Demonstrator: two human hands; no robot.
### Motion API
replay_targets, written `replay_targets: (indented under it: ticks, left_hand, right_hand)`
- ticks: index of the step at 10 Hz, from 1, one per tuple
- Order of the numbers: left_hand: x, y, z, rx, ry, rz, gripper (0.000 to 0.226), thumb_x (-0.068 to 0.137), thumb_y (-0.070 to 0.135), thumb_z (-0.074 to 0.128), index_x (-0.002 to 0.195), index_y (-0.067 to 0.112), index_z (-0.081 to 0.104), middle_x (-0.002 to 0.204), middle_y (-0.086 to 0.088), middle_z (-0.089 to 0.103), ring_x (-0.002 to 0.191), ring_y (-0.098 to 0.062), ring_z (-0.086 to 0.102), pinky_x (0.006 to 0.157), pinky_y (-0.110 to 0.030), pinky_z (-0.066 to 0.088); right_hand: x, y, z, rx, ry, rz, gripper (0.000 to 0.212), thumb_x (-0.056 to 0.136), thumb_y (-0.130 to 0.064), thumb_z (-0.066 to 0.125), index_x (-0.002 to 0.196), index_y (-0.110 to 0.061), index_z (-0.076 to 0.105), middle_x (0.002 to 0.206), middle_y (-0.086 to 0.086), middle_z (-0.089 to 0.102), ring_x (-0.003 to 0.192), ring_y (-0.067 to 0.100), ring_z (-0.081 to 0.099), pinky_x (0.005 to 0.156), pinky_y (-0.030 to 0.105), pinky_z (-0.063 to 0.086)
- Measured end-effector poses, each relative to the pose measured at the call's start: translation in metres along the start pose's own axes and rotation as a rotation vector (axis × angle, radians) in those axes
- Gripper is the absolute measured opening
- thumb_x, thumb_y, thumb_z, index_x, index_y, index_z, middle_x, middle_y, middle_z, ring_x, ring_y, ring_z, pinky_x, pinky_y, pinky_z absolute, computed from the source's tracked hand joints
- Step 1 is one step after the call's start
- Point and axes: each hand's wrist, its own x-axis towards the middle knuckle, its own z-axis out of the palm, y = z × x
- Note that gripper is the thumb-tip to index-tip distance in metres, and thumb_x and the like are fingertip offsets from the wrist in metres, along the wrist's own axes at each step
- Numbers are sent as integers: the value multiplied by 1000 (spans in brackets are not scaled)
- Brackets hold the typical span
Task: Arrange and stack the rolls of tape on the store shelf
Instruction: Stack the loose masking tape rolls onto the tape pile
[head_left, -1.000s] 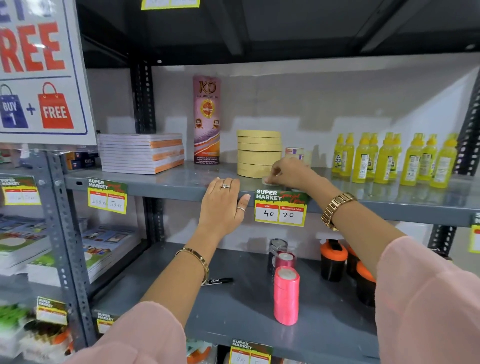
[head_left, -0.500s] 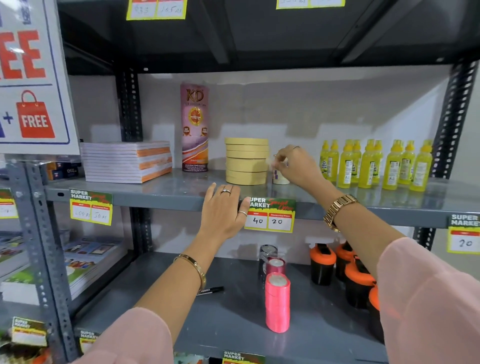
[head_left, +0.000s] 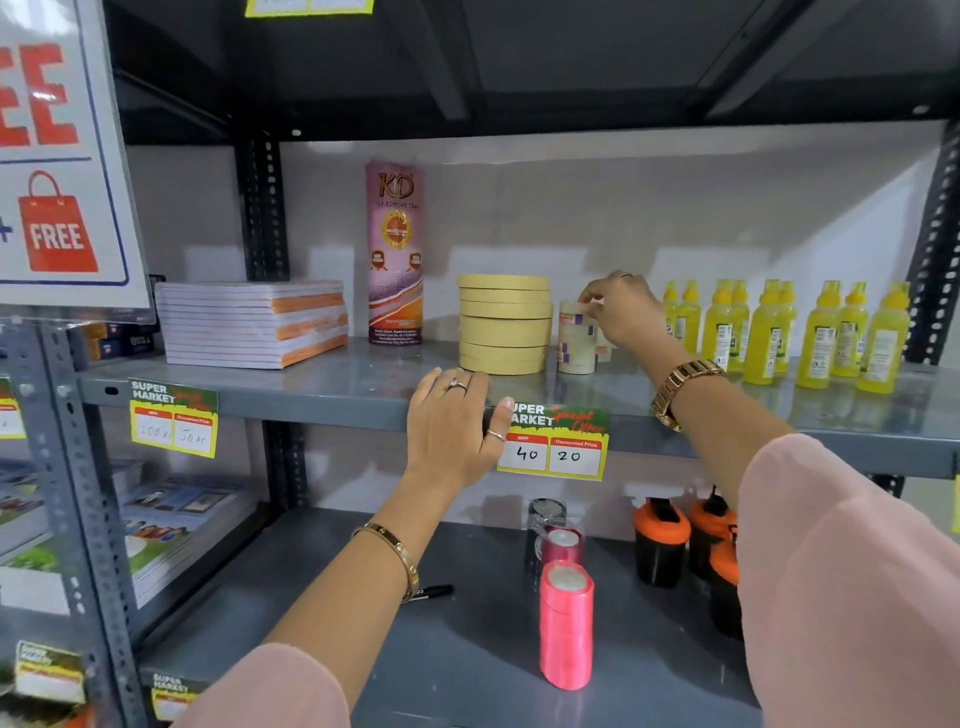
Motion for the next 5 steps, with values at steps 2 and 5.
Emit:
replay_targets:
  ticks: [2, 5]
  left_hand:
    - [-1, 1, -1, 3, -11, 0, 43, 85, 39, 30, 78, 6, 57, 71, -9, 63, 72, -28, 57, 84, -43, 44]
    - [0, -1, -1, 14, -28, -10, 44, 86, 40, 29, 81, 6, 56, 74, -9, 64, 75, -28, 57, 85, -43, 43]
  right_hand:
    - [0, -2, 0, -9, 16, 2, 22, 94, -18, 52, 109, -15, 68, 119, 16, 57, 119, 30, 46, 84, 41, 49]
    - [-4, -2, -1, -19, 5, 35, 30, 95, -13, 49, 123, -15, 60, 127, 16, 57, 124, 31, 44, 93, 42, 47]
